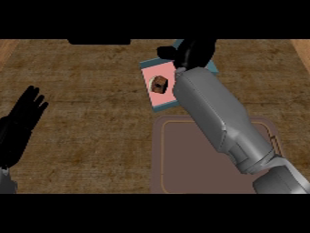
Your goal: Pick the cupcake from the tray and place it in the cardboard box
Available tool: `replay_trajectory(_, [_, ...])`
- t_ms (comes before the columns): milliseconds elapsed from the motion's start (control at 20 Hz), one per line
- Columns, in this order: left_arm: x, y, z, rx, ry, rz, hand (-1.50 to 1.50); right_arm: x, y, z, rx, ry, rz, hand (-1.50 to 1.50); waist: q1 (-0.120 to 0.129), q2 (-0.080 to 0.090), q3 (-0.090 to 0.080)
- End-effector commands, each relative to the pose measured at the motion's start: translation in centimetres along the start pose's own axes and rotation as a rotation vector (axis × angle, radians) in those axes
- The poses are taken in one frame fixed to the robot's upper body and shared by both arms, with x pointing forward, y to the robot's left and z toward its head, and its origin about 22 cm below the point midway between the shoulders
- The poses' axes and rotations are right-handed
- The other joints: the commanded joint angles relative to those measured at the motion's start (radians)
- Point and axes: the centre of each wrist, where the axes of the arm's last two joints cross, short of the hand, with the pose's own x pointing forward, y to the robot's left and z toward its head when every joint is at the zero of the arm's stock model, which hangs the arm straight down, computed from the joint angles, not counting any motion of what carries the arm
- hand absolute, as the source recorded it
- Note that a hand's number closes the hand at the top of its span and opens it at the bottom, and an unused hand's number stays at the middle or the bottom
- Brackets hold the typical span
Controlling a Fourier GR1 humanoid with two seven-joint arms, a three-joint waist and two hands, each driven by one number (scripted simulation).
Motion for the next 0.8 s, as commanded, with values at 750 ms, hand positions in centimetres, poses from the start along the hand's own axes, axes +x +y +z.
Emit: replay_trajectory(750, [-0.9, 1.7, 2.1, 0.018, 0.012, -0.002, 0.0, -7.2, -9.7, 3.7, -0.041, 0.032, -0.17, -1.5, -0.017, -0.002, 0.0])
